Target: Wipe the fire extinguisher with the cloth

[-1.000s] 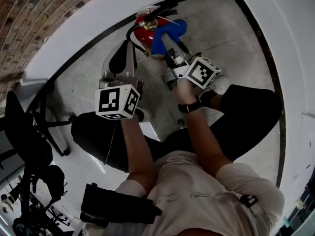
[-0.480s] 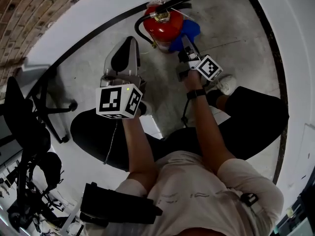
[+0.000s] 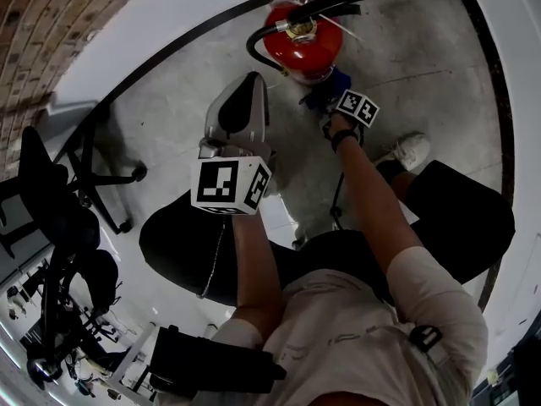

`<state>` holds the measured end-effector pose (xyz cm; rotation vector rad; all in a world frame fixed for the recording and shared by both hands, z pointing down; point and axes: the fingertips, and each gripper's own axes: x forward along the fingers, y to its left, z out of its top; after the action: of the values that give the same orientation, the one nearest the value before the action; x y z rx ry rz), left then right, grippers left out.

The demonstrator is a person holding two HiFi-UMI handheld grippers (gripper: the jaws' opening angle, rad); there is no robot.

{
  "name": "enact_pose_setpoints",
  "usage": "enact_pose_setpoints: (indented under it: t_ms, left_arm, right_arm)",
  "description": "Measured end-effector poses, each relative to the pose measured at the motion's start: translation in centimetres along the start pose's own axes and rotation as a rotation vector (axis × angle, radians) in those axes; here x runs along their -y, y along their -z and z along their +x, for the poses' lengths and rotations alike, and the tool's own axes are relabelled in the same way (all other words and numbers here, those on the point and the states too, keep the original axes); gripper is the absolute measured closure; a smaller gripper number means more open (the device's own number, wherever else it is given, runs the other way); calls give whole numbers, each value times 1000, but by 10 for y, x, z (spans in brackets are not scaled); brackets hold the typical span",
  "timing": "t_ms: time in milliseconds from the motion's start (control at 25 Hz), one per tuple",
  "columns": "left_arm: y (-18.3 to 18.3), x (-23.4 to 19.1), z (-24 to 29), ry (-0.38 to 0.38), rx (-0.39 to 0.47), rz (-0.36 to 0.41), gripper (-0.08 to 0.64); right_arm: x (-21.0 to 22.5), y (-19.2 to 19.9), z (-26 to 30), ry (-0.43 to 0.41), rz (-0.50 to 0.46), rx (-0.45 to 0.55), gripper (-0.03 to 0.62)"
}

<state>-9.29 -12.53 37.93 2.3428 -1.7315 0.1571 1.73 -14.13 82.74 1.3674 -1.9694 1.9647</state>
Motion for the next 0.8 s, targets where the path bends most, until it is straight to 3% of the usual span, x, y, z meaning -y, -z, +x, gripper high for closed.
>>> enact_pose_setpoints:
  t_ms: [80, 160, 240, 320, 480, 640, 720, 800]
  left_arm:
    - [-8, 1, 2, 7, 12, 9, 560]
    - [-18, 1, 3, 17, 31, 17, 560]
    - [-28, -1, 4, 24, 50, 22, 560]
    - [-37, -2, 6, 36, 65, 25, 560]
    - [-67, 7, 6, 88, 102, 73, 560]
    - [-103, 16, 2, 113, 176, 108, 560]
    - [-113, 20, 3, 115, 193, 118, 560]
    - [-120, 26, 5, 119, 202, 123, 560]
  right_arm:
    - [-4, 0, 0, 20, -2, -9, 523]
    - [-21, -18, -16, -46, 70, 58, 523]
    - [-59, -53, -48, -197, 160, 165, 522]
    - [-114, -84, -95, -371, 190, 223, 520]
    - [-232, -117, -193, -610, 94, 240, 518]
    - [-329, -135, -237, -846, -35, 196, 518]
    - [-357, -129, -238, -886, -74, 150, 518]
    - [-360, -124, -229, -831, -94, 157, 519]
